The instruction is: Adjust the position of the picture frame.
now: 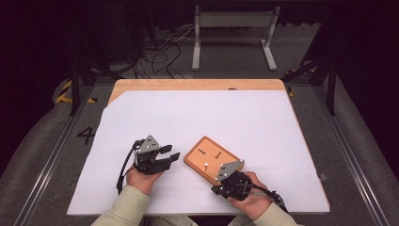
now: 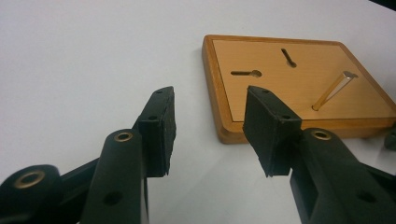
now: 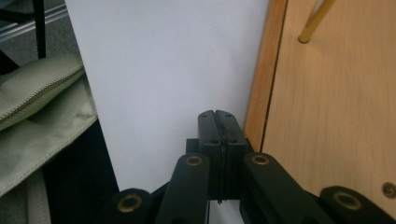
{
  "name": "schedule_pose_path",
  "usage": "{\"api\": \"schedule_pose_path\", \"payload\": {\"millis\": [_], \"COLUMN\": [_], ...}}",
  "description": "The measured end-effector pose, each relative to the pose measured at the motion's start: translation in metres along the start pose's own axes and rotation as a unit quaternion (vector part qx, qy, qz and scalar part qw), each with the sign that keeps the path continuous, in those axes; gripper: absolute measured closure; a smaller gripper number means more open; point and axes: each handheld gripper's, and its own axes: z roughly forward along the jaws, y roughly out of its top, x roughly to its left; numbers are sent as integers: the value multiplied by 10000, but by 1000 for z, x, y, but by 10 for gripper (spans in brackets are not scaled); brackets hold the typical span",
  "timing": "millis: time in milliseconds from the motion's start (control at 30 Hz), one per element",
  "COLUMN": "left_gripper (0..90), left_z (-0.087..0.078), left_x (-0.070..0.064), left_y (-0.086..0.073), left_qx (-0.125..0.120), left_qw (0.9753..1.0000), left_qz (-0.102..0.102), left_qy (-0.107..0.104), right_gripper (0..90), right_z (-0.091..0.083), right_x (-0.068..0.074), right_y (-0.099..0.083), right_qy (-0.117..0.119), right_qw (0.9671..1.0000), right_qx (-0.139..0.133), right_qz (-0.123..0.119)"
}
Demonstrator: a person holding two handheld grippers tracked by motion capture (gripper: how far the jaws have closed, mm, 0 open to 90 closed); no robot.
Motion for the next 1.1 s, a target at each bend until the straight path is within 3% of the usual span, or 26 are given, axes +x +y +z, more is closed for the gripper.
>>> {"api": "schedule_pose_path", "payload": {"millis": [167,300,500,567,800,833,933,967,1033,1100], "left_gripper": [535,534,534,534,534,533,533,533,533,533], "left_z": [0,1,1,2,1,1,2,2,3,3], "left_x": [0,-1,-1,-1,-1,-1,-1,-1,-1,-2], "left_y": [0,0,0,0,0,0,-1,-1,-1,-1], "left_qx": [9,-1,20,30,34,34,59,59,57,63], "left_qw": [10000,10000,10000,10000,10000,10000,10000,10000,10000,10000], "left_qz": [-37,-52,-38,-22,-20,-19,-6,-6,7,31], "left_qy": [-18,-17,-28,-21,-36,-31,-27,-27,-6,2], "right_gripper": [900,900,900,900,900,900,900,900,900,900], "right_z": [-11,-16,-32,-36,-43,-47,-66,-66,-66,-59], "right_x": [-17,-26,-47,-51,-57,-59,-73,-73,-88,-100], "right_y": [-10,-16,-30,-32,-36,-36,-34,-34,-39,-45], "right_qy": [-325,-437,-927,-989,-1152,-1163,-1505,-1505,-1886,-2035], "right_qw": [9992,9984,9939,9926,9904,9894,9807,9807,9722,9675], "right_qx": [29,19,-70,-125,-245,-381,-721,-721,-615,-480], "right_qz": [218,350,588,695,726,782,1015,1015,1243,1421]}}
